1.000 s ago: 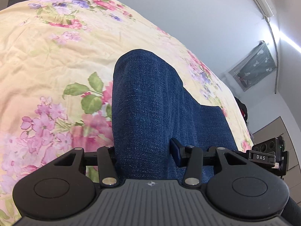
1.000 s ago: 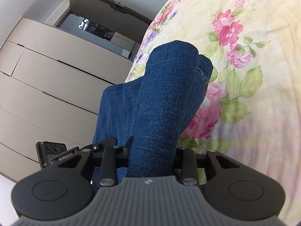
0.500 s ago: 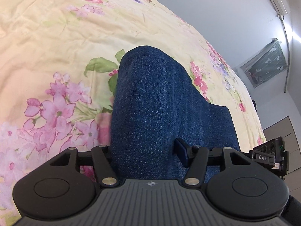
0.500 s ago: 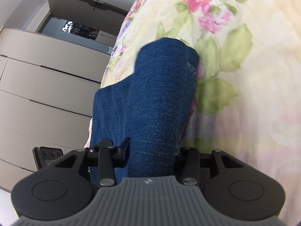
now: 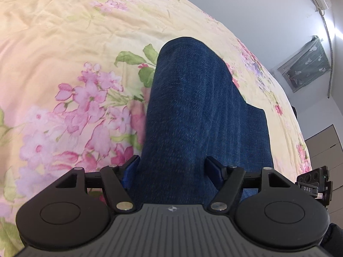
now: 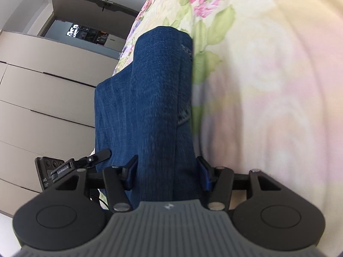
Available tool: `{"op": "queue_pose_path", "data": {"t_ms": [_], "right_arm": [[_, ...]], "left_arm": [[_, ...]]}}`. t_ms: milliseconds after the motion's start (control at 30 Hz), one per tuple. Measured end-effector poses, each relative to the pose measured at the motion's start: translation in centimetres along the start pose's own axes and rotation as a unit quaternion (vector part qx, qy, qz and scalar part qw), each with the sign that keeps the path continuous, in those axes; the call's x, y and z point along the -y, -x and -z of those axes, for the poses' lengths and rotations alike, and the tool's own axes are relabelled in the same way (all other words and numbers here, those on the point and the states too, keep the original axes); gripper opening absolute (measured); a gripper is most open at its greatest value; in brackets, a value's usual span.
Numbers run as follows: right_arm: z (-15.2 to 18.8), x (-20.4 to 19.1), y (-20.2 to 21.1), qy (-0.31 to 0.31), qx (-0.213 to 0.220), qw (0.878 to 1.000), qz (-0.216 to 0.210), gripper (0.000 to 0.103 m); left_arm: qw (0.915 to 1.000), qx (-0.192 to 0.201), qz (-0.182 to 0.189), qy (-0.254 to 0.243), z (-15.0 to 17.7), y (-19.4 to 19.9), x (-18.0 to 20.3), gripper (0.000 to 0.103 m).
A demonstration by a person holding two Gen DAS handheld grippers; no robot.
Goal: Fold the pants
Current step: 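Lay the folded jeans down and open both grippers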
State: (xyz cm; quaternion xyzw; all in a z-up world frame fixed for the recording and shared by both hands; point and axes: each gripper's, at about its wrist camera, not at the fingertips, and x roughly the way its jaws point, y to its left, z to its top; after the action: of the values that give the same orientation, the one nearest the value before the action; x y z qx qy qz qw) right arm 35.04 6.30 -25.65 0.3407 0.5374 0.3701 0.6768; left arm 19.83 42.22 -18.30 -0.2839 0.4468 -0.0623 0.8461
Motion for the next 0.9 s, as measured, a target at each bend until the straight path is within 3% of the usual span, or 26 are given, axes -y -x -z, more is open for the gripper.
{"op": "queue_pose_path", "data": {"t_ms": [100,300,500,600,633,700,900], "right_arm": [[1.3,0.4,0.9,-0.007,0.009,1.000,0.004,0.053],[3.7,0.6,2.0,-0.005,0.007,1.000,0.015,0.054],[5.8,-0.5,3.2,0.002,0.038,0.998,0.054,0.054],[6.7,-1.3,3.7,0.003,0.043,0.996,0.082,0.054],[7.1,-1.7,4.1,0.004,0.045,0.994,0.096,0.054],[7.8,-2.4,4.8,0.005,0.052,0.992,0.118,0.055],[10.0,-4.9,8.1,0.016,0.079,0.982,0.171,0.059]], "left_arm": [[0.9999,-0.008,-0.015,0.002,0.5,0.5,-0.5,0.091],[0.9989,-0.005,-0.014,0.044,2.2,2.2,-1.9,0.091],[0.9976,-0.004,-0.050,0.047,3.9,3.2,-0.5,0.090],[0.9965,-0.003,-0.066,0.051,5.0,4.2,0.0,0.085],[0.9958,-0.005,-0.076,0.052,5.7,4.5,0.2,0.079],[0.9932,-0.007,-0.108,0.043,6.6,5.1,1.1,0.078],[0.9843,0.045,-0.170,0.011,8.3,7.6,7.1,0.085]]}}
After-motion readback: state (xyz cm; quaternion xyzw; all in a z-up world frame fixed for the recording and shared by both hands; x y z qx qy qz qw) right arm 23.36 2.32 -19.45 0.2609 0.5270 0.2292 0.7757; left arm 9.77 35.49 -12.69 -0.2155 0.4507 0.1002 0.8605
